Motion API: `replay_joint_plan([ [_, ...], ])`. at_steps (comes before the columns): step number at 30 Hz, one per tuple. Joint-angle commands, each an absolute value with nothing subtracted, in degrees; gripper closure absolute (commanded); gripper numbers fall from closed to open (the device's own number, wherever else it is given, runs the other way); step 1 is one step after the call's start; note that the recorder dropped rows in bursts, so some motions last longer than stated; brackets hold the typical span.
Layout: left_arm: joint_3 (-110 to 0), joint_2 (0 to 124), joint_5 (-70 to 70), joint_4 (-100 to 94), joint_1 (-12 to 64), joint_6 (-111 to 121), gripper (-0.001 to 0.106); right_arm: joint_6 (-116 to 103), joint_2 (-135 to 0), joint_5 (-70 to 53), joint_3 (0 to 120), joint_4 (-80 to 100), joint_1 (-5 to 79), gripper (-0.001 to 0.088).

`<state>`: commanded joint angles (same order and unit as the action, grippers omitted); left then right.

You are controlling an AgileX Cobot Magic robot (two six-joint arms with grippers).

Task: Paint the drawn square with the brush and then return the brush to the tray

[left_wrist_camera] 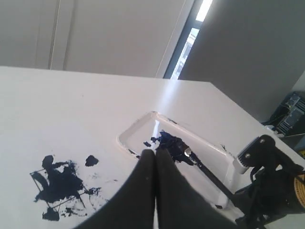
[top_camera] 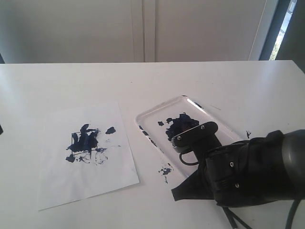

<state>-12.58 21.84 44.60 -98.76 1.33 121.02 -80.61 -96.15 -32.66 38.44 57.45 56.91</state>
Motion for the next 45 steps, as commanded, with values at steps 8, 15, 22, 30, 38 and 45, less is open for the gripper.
replay_joint_plan([
  [8, -11.32, 21.17, 43.06, -98.39, 1.33, 121.02, 0.105, -84.97, -96.15, -31.58, 38.57, 61.66, 56.91, 0.0628],
  [15, -11.32, 21.17, 43.28, -98.39, 1.33, 121.02, 0.105, -86.29, -95.92, -32.13, 38.69, 63.94, 56.91, 0.0298],
  [22, -11.32, 19.52, 42.20, -98.33, 1.33, 121.02, 0.105, -86.07, -86.04, -31.58, 38.93, 64.88, 58.53, 0.0300],
  [30, -11.32, 14.49, 41.71, -99.95, 1.33, 121.02, 0.105, -85.03, -66.19, -31.15, 38.74, 67.09, 62.72, 0.0535],
  [38, -11.00, 13.07, 42.91, -99.95, 1.33, 121.02, 0.105, -81.17, -52.20, -24.91, 35.43, 65.78, 66.00, 0.0868],
  [45, -5.43, 13.03, 43.00, -99.04, 1.33, 121.02, 0.105, -81.04, -42.38, -20.68, 27.19, 66.83, 69.01, 0.0868],
])
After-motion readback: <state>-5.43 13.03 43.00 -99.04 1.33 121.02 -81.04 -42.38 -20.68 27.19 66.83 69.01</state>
